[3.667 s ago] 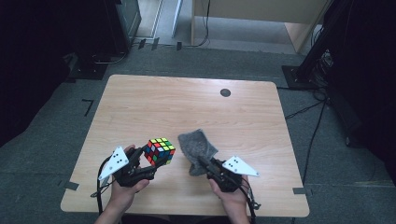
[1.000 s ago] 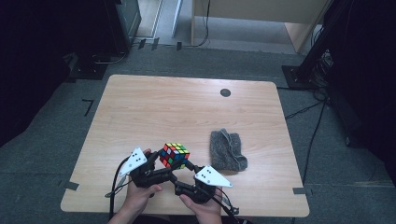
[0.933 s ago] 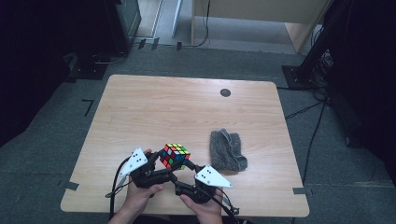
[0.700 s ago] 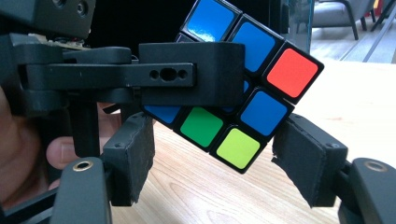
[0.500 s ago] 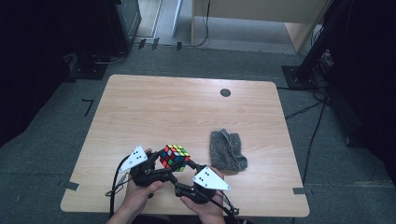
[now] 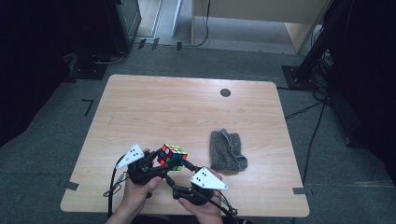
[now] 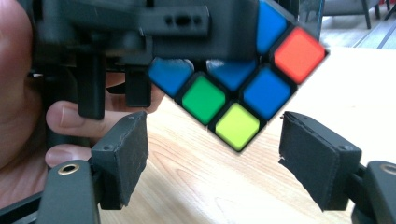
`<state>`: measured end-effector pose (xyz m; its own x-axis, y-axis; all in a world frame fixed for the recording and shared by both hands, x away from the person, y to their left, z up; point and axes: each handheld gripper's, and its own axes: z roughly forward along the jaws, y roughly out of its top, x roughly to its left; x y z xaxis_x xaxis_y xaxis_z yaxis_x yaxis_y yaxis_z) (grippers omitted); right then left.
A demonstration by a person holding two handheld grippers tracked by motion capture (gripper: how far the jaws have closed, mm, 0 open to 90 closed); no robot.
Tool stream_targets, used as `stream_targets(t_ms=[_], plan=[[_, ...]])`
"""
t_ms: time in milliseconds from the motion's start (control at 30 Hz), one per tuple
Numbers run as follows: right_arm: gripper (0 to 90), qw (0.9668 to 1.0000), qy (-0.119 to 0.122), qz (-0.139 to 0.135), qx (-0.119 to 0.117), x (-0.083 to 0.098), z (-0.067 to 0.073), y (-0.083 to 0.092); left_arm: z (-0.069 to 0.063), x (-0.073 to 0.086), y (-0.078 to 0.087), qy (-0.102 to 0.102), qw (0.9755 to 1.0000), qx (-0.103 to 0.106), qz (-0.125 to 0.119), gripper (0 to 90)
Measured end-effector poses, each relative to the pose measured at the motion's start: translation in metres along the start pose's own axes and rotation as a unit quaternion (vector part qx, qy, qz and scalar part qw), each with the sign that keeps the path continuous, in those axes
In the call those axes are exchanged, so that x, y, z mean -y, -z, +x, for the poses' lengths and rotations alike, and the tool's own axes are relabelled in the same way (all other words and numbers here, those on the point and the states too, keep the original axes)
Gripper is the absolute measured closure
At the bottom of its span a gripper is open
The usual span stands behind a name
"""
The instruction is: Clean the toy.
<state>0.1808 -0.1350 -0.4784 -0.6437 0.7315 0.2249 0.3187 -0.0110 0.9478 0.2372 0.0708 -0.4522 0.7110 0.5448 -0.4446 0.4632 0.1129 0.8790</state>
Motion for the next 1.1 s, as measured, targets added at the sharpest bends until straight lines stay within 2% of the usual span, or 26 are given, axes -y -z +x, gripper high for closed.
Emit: stream_targets(t_ms=[67, 133, 233, 300, 400, 533, 633, 700, 833, 1000, 1100], plan=[[23.5, 0.9998, -0.020, -0.006, -0.003, -0.001, 0.001, 0.000, 0.001, 0.000, 0.000, 0.005, 1.0000, 0.004, -0.002, 34.2], [22.1, 0.9994, -0.032, -0.014, -0.005, -0.002, 0.002, 0.000, 0.002, 0.000, -0.001, 0.019, 0.9997, 0.013, -0.002, 34.2], [20.6, 0.9988, -0.045, -0.018, 0.006, -0.003, 0.004, 0.000, 0.003, 0.002, -0.003, 0.037, 0.9990, 0.027, -0.001, 34.1], [20.3, 0.9982, -0.053, -0.023, 0.018, -0.003, 0.004, 0.000, 0.002, 0.003, -0.004, 0.038, 0.9989, 0.026, 0.003, 34.1], [19.9, 0.9977, -0.051, -0.033, 0.030, -0.004, 0.006, 0.000, 0.001, 0.004, -0.006, 0.043, 0.9988, 0.022, 0.007, 34.1], [18.0, 0.9968, -0.059, -0.041, 0.036, -0.006, 0.006, 0.000, 0.000, 0.007, -0.009, 0.041, 0.9989, 0.020, 0.016, 34.1], [17.7, 0.9954, -0.076, -0.041, 0.041, -0.007, 0.003, 0.001, -0.001, 0.008, -0.010, 0.039, 0.9989, 0.021, 0.019, 34.1], [19.6, 0.9952, -0.084, -0.038, 0.033, -0.006, 0.001, 0.000, -0.001, 0.008, -0.010, 0.035, 0.9990, 0.016, 0.022, 34.1], [24.9, 0.9974, -0.058, -0.031, 0.031, -0.005, 0.000, 0.000, 0.001, 0.007, -0.009, 0.033, 0.9990, 0.018, 0.023, 34.2], [25.1, 0.9993, 0.010, -0.027, 0.024, -0.006, -0.005, 0.003, 0.002, 0.006, -0.008, 0.027, 0.9989, 0.027, 0.029, 34.2], [25.3, 0.9993, 0.026, -0.022, 0.014, -0.007, -0.008, 0.004, 0.002, 0.006, -0.009, 0.024, 0.9988, 0.029, 0.032, 34.2]])
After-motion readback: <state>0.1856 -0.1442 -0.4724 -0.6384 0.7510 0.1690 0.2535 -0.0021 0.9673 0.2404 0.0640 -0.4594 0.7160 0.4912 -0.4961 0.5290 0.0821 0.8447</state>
